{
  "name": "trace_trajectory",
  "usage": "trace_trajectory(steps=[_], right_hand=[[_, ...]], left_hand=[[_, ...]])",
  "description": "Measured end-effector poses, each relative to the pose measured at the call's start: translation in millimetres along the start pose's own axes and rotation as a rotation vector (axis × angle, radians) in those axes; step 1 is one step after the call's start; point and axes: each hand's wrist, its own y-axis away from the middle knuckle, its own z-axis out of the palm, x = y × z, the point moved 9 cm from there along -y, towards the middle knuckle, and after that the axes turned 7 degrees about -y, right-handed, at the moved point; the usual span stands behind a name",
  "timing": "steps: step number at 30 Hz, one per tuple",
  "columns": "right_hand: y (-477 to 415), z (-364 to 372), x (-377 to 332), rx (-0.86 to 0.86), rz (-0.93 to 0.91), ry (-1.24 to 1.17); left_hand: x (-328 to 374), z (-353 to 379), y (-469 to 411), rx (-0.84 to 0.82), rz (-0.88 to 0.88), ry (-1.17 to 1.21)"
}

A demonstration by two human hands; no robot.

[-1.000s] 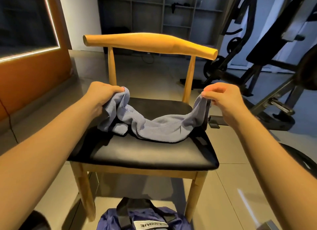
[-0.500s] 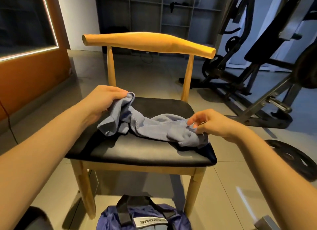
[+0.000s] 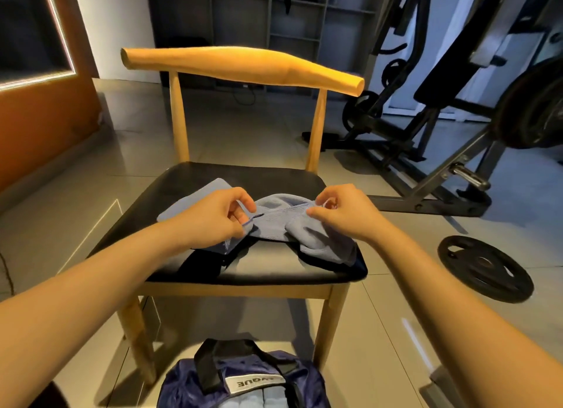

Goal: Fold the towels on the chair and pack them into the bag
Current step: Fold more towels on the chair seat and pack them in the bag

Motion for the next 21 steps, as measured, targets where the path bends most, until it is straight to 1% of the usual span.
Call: trace_trajectory(steps=[2,4,6,9,11,13,14,16,18,21], right_hand=[[-1.0,18.9,-6.2,-0.037,0.002,0.209],[-4.1,27.0,-5.8,-0.048,0.035,0.263],[-8.6,21.3,-4.2,-0.035,0.069,0.155],[-9.9,1.0,-12.0,0.011,0.080,-0.139],[-3.0,-8.4,-25.7,0.030,0.051,-0.353],[5.4,-8.4,-39.5,-0.014,0.019,-0.556],[8.6,-7.5,-44.3,-0.043,0.007,-0.609],[12.3,-7.9,-51.2,-0.080,-0.013,-0.637],[13.0,-13.3,-56.1,-0.076,-0.024,-0.644],[12.1,-18.8,-62.4,-0.114,-0.003,-0.643]], left_hand=[[-3.4,-0.7,0.9,0.027,0.002,-0.067],[-11.3,-4.5,1.9,0.057,-0.028,-0.183],[-19.1,-9.3,3.9,0.061,-0.061,-0.276],[-22.1,-16.6,6.3,0.077,-0.081,-0.287],[-21.1,-26.1,5.1,0.144,-0.078,-0.236],[-19.0,-37.6,3.8,0.250,-0.057,-0.143],[-17.0,-43.4,3.6,0.307,-0.038,-0.105],[-6.4,-55.1,7.7,0.418,0.024,-0.079],[10.7,-66.2,15.5,0.510,0.100,-0.030],[27.9,-73.3,18.5,0.548,0.138,0.161]])
